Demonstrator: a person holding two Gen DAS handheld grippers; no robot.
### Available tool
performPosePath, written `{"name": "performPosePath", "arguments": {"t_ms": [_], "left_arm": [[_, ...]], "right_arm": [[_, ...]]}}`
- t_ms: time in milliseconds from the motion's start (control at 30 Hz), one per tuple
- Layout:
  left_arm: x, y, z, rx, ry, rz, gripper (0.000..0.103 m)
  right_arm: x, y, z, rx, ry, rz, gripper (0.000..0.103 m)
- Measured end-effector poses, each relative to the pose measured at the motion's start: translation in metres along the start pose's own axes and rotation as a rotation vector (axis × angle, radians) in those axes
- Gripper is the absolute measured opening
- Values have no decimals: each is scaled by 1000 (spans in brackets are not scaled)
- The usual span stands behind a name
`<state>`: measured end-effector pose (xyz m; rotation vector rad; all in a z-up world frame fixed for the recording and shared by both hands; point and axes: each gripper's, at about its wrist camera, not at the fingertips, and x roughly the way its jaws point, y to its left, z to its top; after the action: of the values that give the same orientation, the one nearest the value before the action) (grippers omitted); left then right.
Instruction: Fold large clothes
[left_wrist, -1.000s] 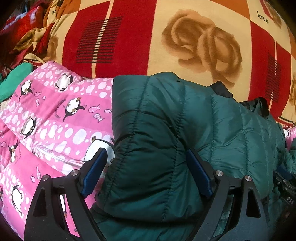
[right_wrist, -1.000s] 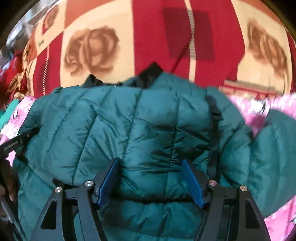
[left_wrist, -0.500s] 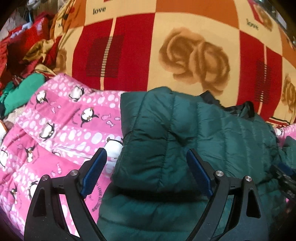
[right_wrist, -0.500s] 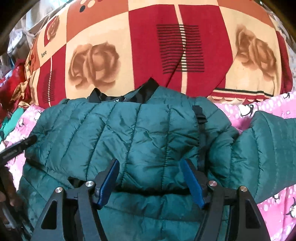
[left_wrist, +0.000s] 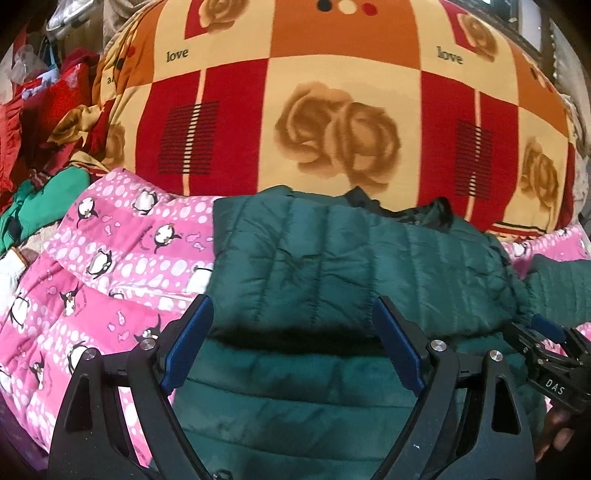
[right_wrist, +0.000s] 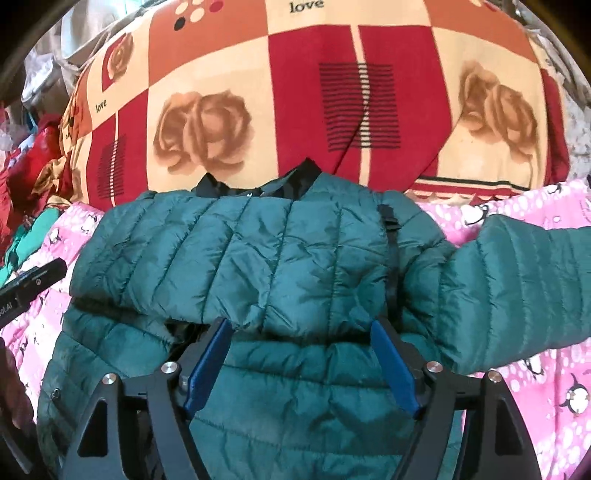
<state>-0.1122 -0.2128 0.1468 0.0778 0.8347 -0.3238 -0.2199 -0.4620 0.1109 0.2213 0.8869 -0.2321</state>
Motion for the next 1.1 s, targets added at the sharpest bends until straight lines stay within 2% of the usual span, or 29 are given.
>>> {"name": "performPosePath", "arguments": {"t_ms": [367, 600, 767, 1100], "left_arm": [[-23, -41, 1, 16, -11, -83, 88], [-20, -65, 0, 25, -22, -151, 88], [-9, -74, 0, 19, 1, -167, 88], [12, -78, -1, 23, 21, -149, 88]], "right_arm": [[-32, -27, -3, 42, -42, -55, 79], [-43, -55, -8, 68, -57, -103, 79], [-44, -79, -10, 92, -62, -139, 79], [-38, -132, -4, 165, -68, -224, 79]]}}
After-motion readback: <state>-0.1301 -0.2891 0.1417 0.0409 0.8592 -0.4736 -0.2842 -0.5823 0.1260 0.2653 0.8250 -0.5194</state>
